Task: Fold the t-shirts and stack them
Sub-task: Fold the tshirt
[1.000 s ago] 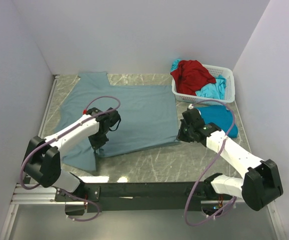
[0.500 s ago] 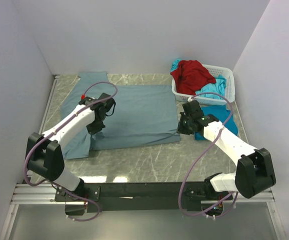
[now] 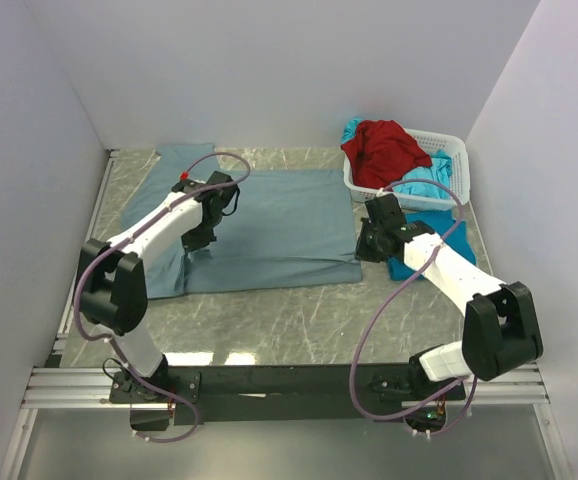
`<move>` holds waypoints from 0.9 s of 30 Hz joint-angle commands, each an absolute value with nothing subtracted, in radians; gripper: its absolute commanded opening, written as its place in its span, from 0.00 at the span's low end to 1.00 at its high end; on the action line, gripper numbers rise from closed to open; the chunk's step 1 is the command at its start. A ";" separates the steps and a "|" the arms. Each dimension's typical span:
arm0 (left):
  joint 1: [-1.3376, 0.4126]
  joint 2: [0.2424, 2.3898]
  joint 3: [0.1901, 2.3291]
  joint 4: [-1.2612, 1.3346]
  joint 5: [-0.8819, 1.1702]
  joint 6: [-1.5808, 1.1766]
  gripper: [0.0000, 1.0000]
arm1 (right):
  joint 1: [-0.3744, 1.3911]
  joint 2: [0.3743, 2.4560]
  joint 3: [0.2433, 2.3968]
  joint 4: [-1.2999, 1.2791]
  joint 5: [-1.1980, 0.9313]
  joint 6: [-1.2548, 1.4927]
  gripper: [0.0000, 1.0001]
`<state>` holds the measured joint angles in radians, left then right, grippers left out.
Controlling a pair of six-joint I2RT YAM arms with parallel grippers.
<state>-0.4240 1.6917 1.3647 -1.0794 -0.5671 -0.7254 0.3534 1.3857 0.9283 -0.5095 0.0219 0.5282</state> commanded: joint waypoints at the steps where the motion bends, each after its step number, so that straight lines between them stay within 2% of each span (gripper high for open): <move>1: -0.416 1.729 1.439 -1.074 -0.632 -0.661 0.01 | 0.330 1.407 0.982 -0.473 0.057 0.508 0.00; 15: -0.361 1.868 1.531 -1.002 -0.643 -0.597 0.01 | 0.301 1.597 1.089 -0.400 0.037 0.446 0.00; 17: -0.338 1.884 1.537 -0.968 -0.608 -0.606 0.02 | 0.292 1.626 1.118 -0.396 0.057 0.456 0.00; 19: -0.319 1.907 1.534 -0.913 -0.580 -0.627 0.07 | 0.288 1.663 1.143 -0.381 0.067 0.463 0.05; 20: -0.315 1.916 1.537 -0.899 -0.590 -0.646 0.12 | 0.285 1.677 1.153 -0.376 0.074 0.465 0.18; 21: -0.310 1.925 1.543 -0.891 -0.607 -0.673 0.34 | 0.282 1.704 1.163 -0.370 0.075 0.468 0.29; 23: -0.295 1.942 1.566 -0.855 -0.624 -0.735 0.53 | 0.278 1.729 1.210 -0.377 0.078 0.471 0.58; 24: -0.290 1.936 1.571 -0.839 -0.630 -0.741 0.67 | 0.278 1.739 1.224 -0.380 0.084 0.469 0.67; 26: -0.279 1.896 1.565 -0.809 -0.662 -0.770 0.82 | 0.276 1.732 1.249 -0.390 0.086 0.460 0.82; 27: -0.276 1.857 1.543 -0.763 -0.660 -0.770 0.98 | 0.278 1.712 1.250 -0.390 0.083 0.457 0.84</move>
